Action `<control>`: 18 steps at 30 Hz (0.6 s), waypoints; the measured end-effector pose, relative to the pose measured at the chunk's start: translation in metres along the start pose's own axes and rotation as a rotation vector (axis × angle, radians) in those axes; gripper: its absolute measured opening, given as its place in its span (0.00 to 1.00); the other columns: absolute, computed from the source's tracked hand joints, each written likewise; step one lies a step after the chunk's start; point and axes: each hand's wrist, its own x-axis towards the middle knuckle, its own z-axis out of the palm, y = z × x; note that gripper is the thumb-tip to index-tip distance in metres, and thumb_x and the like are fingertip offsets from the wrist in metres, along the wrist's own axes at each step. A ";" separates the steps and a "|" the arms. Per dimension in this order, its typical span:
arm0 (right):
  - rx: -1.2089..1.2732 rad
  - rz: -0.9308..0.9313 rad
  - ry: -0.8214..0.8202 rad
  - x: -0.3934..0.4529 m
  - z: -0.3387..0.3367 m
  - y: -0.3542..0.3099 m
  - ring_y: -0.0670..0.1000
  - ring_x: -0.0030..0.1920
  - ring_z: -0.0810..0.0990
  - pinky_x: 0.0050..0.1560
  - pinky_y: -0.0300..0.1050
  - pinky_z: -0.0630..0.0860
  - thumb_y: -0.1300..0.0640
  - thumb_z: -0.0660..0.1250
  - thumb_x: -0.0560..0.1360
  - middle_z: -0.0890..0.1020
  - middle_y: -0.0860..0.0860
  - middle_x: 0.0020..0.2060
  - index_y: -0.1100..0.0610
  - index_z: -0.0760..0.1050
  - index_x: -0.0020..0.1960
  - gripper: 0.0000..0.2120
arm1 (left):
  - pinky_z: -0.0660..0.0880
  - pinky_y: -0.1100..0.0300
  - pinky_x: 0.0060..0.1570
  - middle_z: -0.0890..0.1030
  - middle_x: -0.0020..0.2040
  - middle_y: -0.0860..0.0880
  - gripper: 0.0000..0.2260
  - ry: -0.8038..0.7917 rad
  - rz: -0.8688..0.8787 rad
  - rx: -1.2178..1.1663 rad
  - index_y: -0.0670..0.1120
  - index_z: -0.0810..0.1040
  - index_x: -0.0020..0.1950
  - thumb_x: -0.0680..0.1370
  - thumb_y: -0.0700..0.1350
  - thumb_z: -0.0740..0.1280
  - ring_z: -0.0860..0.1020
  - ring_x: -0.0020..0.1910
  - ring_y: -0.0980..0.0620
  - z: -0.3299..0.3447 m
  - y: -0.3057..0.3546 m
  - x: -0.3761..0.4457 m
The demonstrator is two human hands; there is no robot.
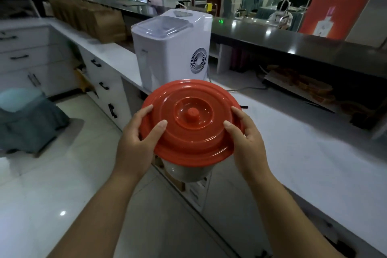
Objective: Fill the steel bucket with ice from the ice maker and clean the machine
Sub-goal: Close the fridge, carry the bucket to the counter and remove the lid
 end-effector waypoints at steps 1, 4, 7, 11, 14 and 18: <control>0.003 0.000 -0.014 0.001 0.013 0.000 0.43 0.60 0.75 0.63 0.51 0.74 0.43 0.63 0.71 0.75 0.41 0.61 0.39 0.68 0.67 0.24 | 0.73 0.57 0.59 0.75 0.61 0.56 0.19 0.011 -0.003 0.008 0.60 0.72 0.65 0.75 0.52 0.68 0.75 0.57 0.57 -0.011 -0.004 0.003; 0.018 0.003 -0.051 0.002 0.049 -0.001 0.43 0.61 0.75 0.63 0.52 0.74 0.43 0.64 0.71 0.75 0.41 0.61 0.39 0.69 0.67 0.24 | 0.73 0.55 0.61 0.74 0.62 0.57 0.20 0.051 -0.018 0.030 0.59 0.71 0.66 0.75 0.53 0.68 0.74 0.60 0.55 -0.042 -0.016 0.013; 0.042 0.020 -0.095 0.007 0.081 0.000 0.44 0.61 0.75 0.63 0.53 0.74 0.44 0.64 0.71 0.76 0.41 0.61 0.40 0.69 0.67 0.24 | 0.73 0.54 0.59 0.74 0.64 0.56 0.21 0.068 -0.049 0.041 0.61 0.70 0.67 0.74 0.57 0.68 0.74 0.60 0.54 -0.069 -0.027 0.022; 0.100 0.040 -0.185 0.019 0.123 -0.002 0.45 0.60 0.76 0.63 0.54 0.74 0.47 0.65 0.72 0.76 0.43 0.59 0.44 0.70 0.67 0.24 | 0.72 0.57 0.58 0.73 0.63 0.57 0.24 0.139 -0.077 0.039 0.60 0.70 0.68 0.72 0.59 0.69 0.74 0.60 0.54 -0.099 -0.041 0.038; 0.089 0.033 -0.236 0.032 0.150 0.003 0.46 0.61 0.76 0.62 0.55 0.74 0.42 0.65 0.69 0.76 0.44 0.61 0.42 0.70 0.67 0.26 | 0.71 0.58 0.57 0.72 0.62 0.58 0.22 0.184 -0.099 0.047 0.60 0.70 0.68 0.75 0.56 0.68 0.72 0.61 0.54 -0.114 -0.051 0.050; 0.101 0.036 -0.302 0.057 0.190 0.008 0.47 0.61 0.76 0.62 0.55 0.74 0.42 0.65 0.70 0.76 0.43 0.60 0.39 0.71 0.64 0.23 | 0.72 0.55 0.59 0.71 0.66 0.56 0.23 0.230 -0.139 0.072 0.63 0.69 0.67 0.73 0.61 0.68 0.71 0.62 0.53 -0.137 -0.066 0.075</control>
